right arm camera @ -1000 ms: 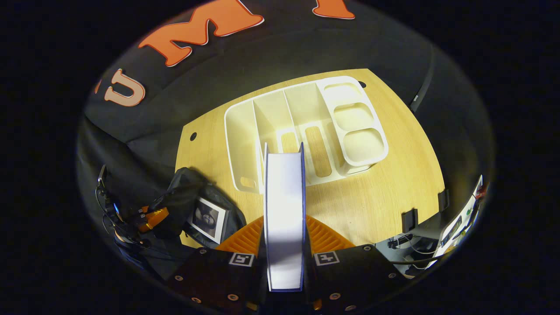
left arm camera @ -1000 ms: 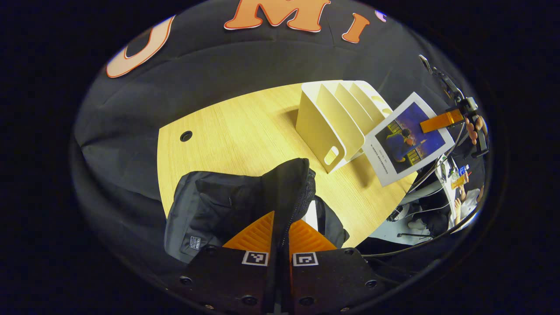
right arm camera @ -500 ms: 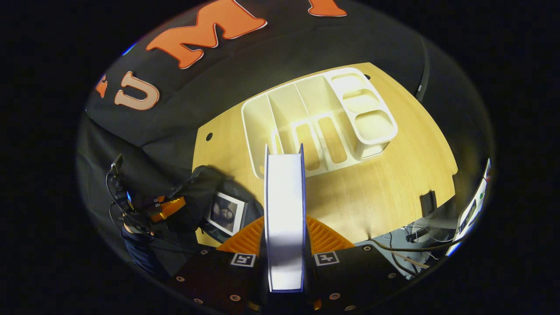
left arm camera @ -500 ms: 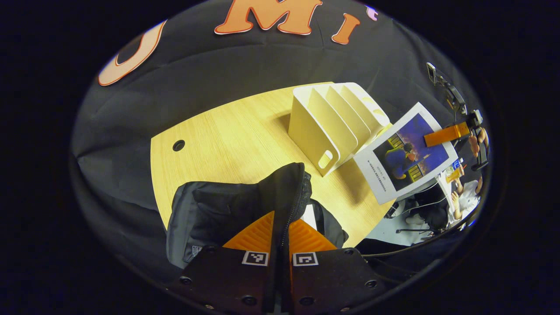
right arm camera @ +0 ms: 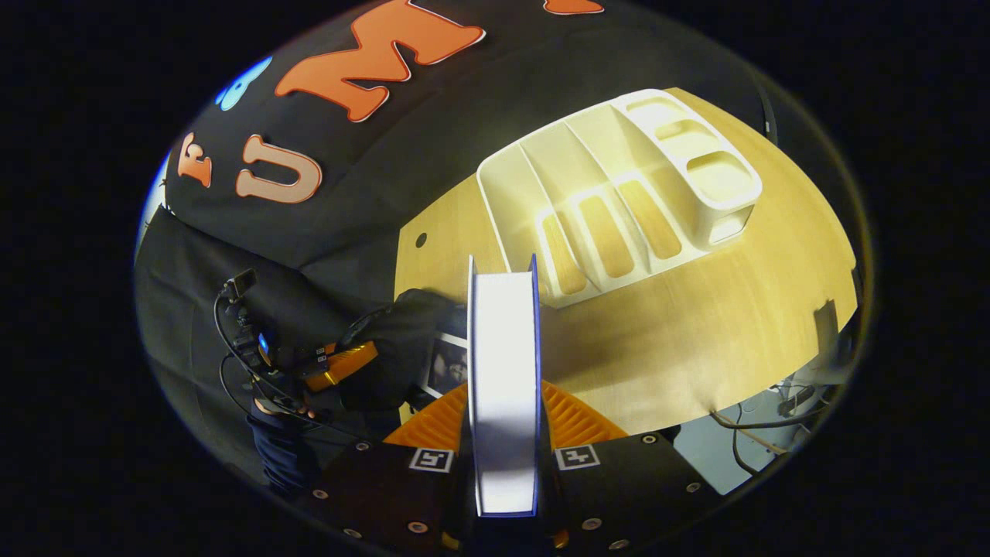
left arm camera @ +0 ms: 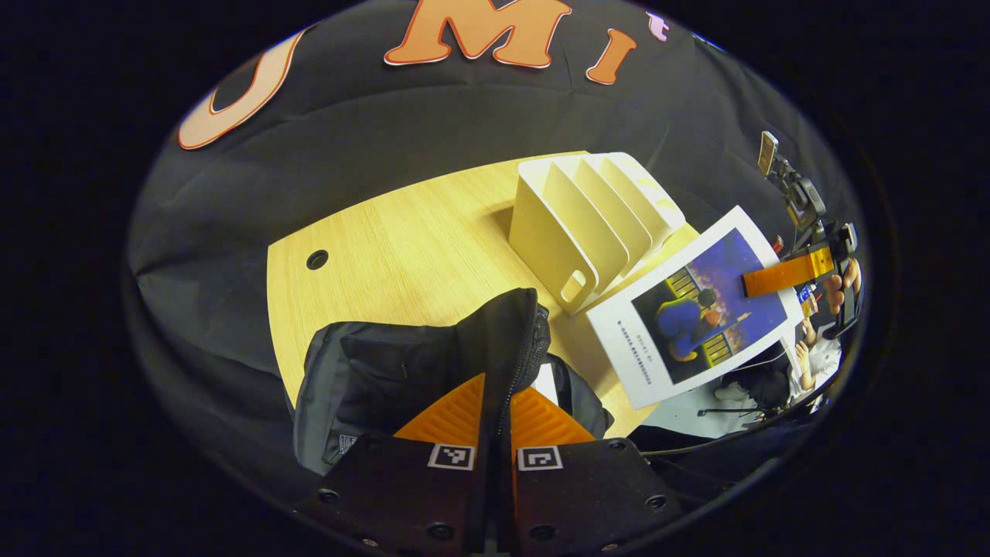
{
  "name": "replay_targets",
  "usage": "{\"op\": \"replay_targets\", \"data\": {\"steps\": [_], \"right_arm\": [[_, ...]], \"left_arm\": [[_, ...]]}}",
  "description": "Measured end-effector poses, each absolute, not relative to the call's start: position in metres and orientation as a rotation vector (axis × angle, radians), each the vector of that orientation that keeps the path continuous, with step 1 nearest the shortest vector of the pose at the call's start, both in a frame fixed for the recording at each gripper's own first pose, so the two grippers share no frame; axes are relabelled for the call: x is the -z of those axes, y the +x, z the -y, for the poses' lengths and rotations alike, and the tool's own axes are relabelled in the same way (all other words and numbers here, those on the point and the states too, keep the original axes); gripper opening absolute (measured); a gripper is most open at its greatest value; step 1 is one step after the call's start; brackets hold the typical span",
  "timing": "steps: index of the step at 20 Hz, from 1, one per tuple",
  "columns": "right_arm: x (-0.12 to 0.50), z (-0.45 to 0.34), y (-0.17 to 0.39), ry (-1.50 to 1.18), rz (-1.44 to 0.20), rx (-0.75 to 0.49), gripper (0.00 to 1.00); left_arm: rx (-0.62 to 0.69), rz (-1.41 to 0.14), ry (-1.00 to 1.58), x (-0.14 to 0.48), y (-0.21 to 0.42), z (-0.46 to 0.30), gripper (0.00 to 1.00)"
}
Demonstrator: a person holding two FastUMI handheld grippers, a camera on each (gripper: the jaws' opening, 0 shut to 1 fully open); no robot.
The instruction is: Open the schoolbag, grab two books from the bookshelf and put them into the schoolbag.
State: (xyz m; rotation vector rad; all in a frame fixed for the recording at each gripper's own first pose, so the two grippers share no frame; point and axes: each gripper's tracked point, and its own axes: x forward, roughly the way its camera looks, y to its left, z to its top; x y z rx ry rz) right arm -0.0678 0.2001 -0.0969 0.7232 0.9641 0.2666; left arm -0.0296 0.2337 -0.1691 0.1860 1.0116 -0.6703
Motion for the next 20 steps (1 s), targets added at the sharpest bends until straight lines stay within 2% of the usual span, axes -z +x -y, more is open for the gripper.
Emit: {"op": "replay_targets", "data": {"steps": [12,20], "right_arm": [[0.130,-0.300,-0.050,0.922,-0.895,-0.392,0.33],[0.164,-0.350,-0.035,1.035,-0.845,-0.417,0.33]], "left_arm": [[0.699,-0.990,0.180,0.161,-0.025,-0.232,0.06],[0.702,-0.982,0.159,0.161,-0.027,-0.233,0.06]]}}
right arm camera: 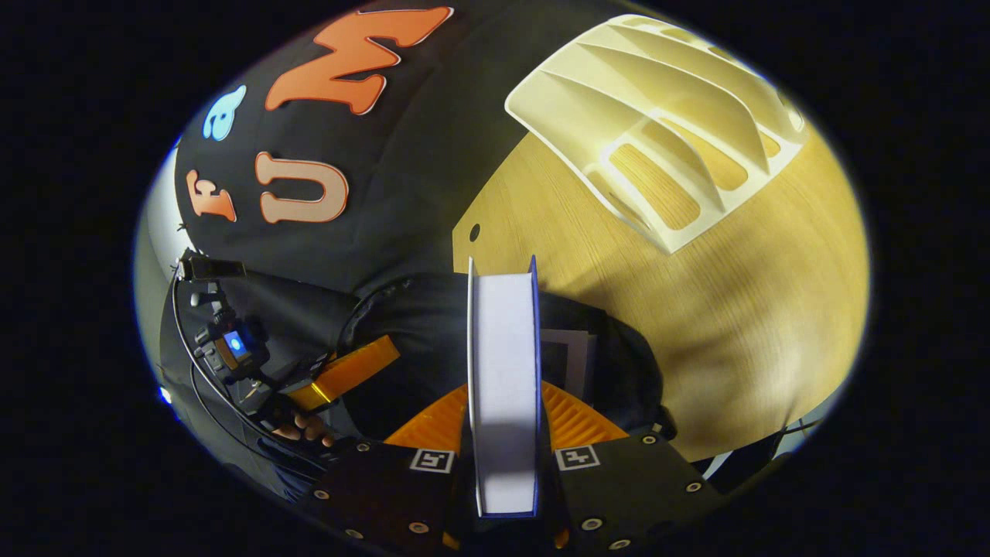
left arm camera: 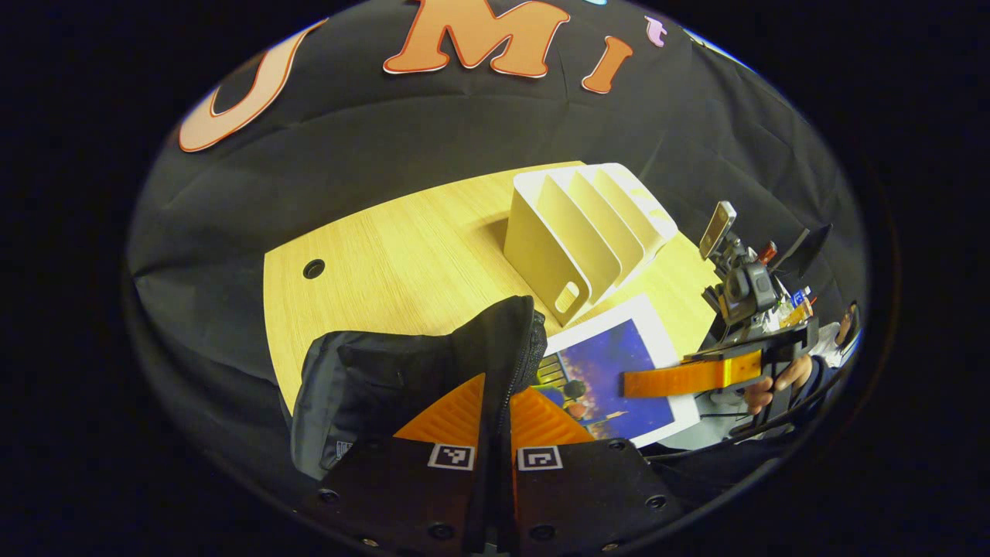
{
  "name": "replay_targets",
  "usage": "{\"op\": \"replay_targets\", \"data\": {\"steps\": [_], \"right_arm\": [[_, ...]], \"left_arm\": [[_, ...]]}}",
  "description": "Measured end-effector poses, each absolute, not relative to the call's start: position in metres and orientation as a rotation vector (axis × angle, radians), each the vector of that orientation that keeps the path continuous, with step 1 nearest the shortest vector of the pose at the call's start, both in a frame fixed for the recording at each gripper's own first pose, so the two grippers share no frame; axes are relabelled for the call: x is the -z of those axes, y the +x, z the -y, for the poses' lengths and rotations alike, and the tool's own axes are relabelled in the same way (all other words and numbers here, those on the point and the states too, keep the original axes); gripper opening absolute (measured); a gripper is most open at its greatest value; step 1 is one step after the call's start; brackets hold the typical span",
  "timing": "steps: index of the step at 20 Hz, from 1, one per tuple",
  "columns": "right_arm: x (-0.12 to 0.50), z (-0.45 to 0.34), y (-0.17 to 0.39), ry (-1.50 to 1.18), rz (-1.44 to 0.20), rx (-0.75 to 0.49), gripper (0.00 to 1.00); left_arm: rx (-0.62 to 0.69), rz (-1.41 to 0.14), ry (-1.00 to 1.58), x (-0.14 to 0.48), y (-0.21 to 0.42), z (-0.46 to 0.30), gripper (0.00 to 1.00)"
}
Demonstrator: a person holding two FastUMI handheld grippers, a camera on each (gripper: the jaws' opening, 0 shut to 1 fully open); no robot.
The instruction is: Open the schoolbag, grab two books from the bookshelf and put them into the schoolbag.
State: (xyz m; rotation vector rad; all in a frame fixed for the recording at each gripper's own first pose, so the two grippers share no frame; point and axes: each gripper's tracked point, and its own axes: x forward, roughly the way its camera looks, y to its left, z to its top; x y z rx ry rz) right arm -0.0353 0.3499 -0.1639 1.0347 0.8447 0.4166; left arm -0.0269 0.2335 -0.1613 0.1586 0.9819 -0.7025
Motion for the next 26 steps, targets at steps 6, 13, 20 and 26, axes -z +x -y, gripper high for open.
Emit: {"op": "replay_targets", "data": {"steps": [6,13,20,26], "right_arm": [[0.179,-0.382,-0.024,1.146,-0.768,-0.417,0.33],[0.200,-0.417,-0.011,1.243,-0.697,-0.422,0.33],[0.211,-0.452,-0.002,1.268,-0.701,-0.462,0.33],[0.223,-0.479,-0.001,1.248,-0.780,-0.502,0.37]], "left_arm": [[0.717,-0.964,0.153,0.159,-0.030,-0.231,0.06],[0.730,-0.960,0.142,0.160,-0.031,-0.225,0.06],[0.728,-0.967,0.149,0.162,-0.036,-0.218,0.06],[0.716,-0.970,0.161,0.163,-0.038,-0.218,0.07]]}}
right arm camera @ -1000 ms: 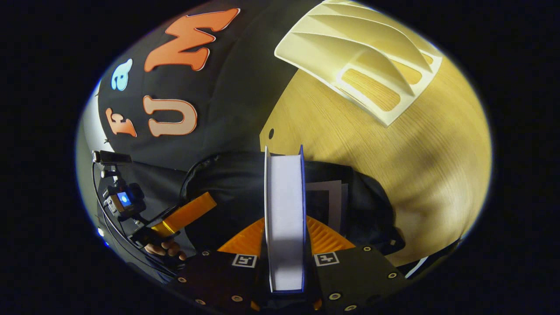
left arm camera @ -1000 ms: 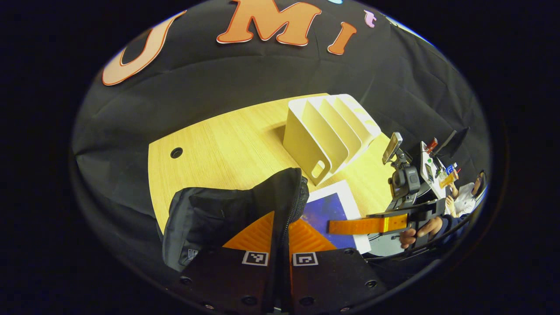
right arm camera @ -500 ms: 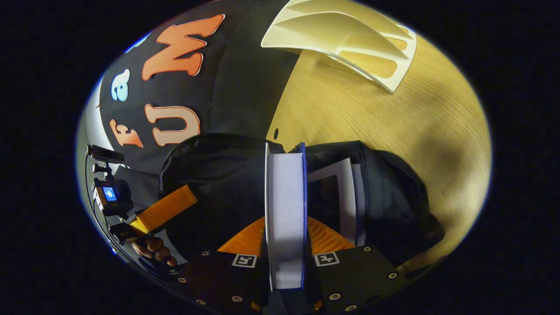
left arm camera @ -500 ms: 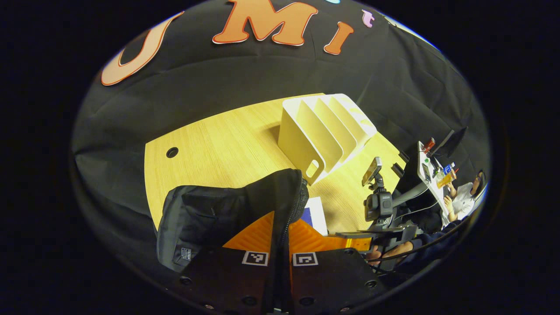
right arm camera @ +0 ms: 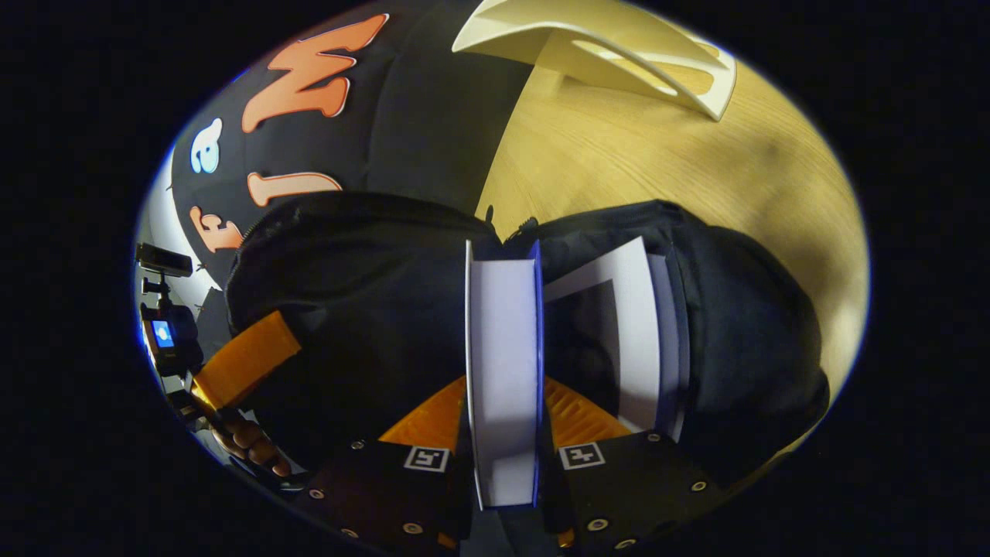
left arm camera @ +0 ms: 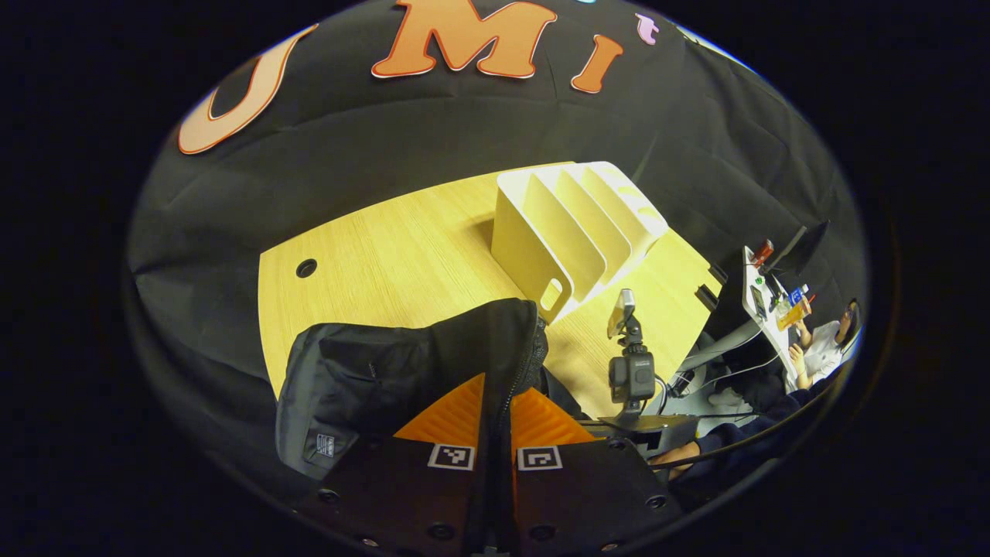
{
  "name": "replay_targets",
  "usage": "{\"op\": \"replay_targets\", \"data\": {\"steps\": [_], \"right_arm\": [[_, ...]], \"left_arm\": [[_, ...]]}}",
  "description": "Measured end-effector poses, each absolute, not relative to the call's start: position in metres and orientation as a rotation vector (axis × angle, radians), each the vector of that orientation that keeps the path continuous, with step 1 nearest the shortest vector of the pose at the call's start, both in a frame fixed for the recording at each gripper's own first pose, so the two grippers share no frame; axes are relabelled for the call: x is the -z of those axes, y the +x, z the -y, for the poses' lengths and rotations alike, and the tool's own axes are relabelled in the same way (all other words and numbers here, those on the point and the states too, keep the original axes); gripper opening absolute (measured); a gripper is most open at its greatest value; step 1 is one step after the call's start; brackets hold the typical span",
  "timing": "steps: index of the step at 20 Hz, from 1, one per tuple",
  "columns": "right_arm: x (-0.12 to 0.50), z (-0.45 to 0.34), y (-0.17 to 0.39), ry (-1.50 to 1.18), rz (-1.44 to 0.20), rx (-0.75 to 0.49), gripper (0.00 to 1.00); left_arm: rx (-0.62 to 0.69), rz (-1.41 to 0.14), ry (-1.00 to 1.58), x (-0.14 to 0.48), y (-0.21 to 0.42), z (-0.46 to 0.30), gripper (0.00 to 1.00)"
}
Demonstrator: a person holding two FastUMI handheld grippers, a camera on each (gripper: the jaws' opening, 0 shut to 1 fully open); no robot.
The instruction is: Open the schoolbag, grab two books from the bookshelf and put them into the schoolbag.
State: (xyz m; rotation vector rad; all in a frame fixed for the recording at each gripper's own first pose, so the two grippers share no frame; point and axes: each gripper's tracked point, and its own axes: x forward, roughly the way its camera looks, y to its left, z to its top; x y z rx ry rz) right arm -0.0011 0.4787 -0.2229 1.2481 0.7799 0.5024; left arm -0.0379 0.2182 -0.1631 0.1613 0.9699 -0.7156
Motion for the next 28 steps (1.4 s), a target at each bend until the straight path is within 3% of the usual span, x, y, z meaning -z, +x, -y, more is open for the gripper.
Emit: {"op": "replay_targets", "data": {"steps": [4,6,11,13,14,18,23,28], "right_arm": [[0.244,-0.476,-0.009,1.149,-0.939,-0.466,0.56],[0.251,-0.457,-0.021,1.044,-0.989,-0.462,0.57],[0.232,-0.400,-0.017,0.929,-0.946,-0.461,0.66],[0.226,-0.373,-0.012,0.863,-0.921,-0.448,0.74],[0.220,-0.356,-0.008,0.828,-0.905,-0.436,0.83],[0.202,-0.297,0.003,0.717,-0.834,-0.401,0.96],[0.182,-0.222,0.020,0.574,-0.741,-0.350,0.98],[0.156,-0.161,0.032,0.433,-0.641,-0.319,0.98]], "left_arm": [[0.697,-0.972,0.147,0.168,-0.034,-0.222,0.06],[0.691,-0.972,0.143,0.170,-0.037,-0.223,0.06],[0.654,-0.979,0.139,0.181,-0.040,-0.215,0.06],[0.634,-0.974,0.147,0.184,-0.042,-0.210,0.06],[0.616,-0.971,0.149,0.187,-0.040,-0.208,0.06],[0.552,-0.928,0.169,0.191,-0.041,-0.202,0.06],[0.468,-0.882,0.175,0.197,-0.052,-0.194,0.14],[0.395,-0.849,0.187,0.206,-0.068,-0.175,0.34]]}}
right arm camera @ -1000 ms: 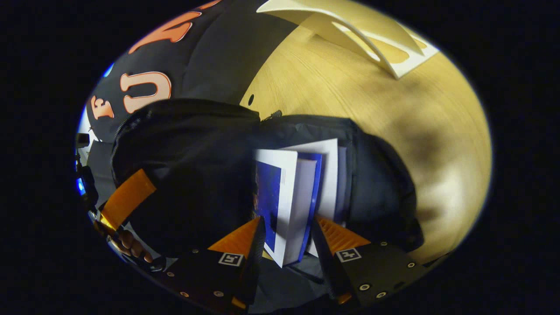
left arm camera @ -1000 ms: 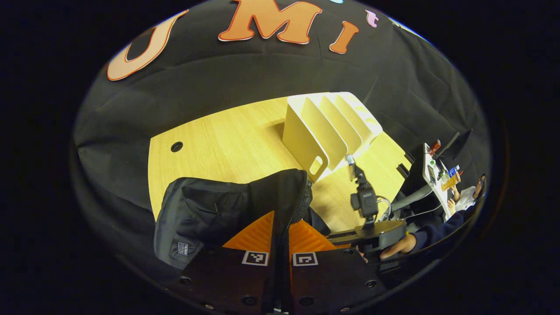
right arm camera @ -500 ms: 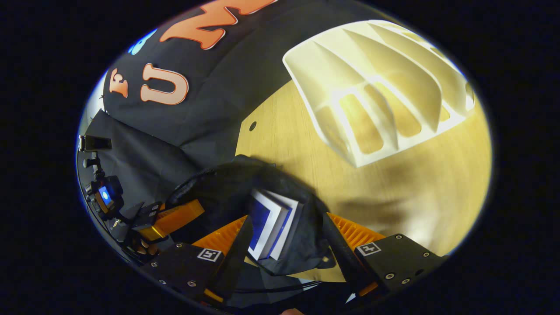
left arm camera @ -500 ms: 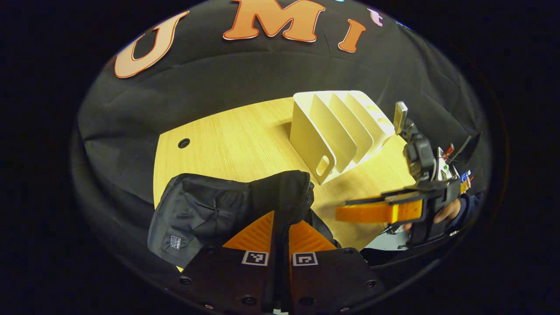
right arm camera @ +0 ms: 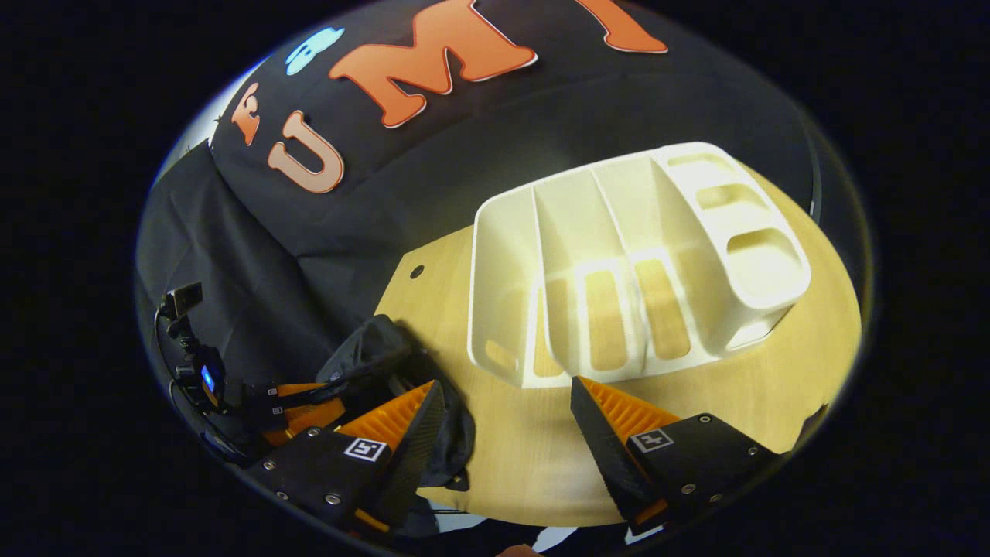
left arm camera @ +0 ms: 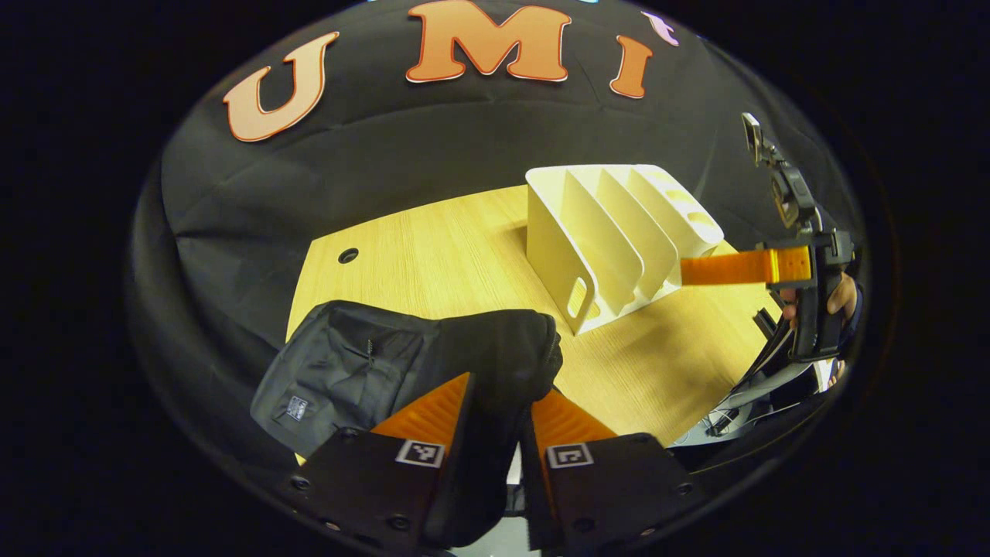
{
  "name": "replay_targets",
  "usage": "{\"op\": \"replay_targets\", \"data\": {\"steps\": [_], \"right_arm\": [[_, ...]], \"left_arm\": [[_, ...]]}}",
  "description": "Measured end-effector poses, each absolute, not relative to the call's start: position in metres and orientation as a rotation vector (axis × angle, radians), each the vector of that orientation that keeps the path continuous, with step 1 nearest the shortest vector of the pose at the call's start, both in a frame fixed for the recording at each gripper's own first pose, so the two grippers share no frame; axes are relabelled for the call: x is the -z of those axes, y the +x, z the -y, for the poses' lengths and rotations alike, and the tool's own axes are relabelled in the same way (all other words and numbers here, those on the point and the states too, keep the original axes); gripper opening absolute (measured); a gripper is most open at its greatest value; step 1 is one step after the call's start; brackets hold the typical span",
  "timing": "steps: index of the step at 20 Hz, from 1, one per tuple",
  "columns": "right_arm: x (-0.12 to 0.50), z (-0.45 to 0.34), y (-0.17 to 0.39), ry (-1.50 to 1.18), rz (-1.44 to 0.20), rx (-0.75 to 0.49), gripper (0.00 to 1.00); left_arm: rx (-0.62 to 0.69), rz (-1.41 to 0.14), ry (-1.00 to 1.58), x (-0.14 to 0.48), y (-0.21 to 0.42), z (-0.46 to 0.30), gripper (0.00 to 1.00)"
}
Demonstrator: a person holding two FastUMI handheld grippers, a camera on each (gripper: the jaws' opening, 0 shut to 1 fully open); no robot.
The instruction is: Open the schoolbag, grab two books from the bookshelf and put them into the schoolbag.
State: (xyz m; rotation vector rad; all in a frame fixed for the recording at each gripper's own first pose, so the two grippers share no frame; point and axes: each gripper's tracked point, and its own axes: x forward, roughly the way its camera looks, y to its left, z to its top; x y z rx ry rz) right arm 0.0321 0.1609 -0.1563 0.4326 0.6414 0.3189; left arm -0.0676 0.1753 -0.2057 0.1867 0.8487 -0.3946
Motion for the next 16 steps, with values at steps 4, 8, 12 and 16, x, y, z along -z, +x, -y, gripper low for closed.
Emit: {"op": "replay_targets", "data": {"steps": [4,8,12,16], "right_arm": [[0.133,-0.121,0.040,0.348,-0.560,-0.300,0.98],[0.105,-0.092,0.045,0.256,-0.464,-0.280,0.98],[0.071,-0.069,0.050,0.130,-0.343,-0.246,0.98],[0.035,-0.055,0.049,0.123,-0.248,-0.235,0.98]], "left_arm": [[0.328,-0.807,0.190,0.204,-0.073,-0.160,0.69],[0.272,-0.677,0.163,0.168,-0.060,-0.133,0.93],[0.229,-0.454,0.116,0.106,-0.035,-0.095,0.96],[0.187,-0.231,0.072,0.039,-0.028,-0.071,0.96]]}}
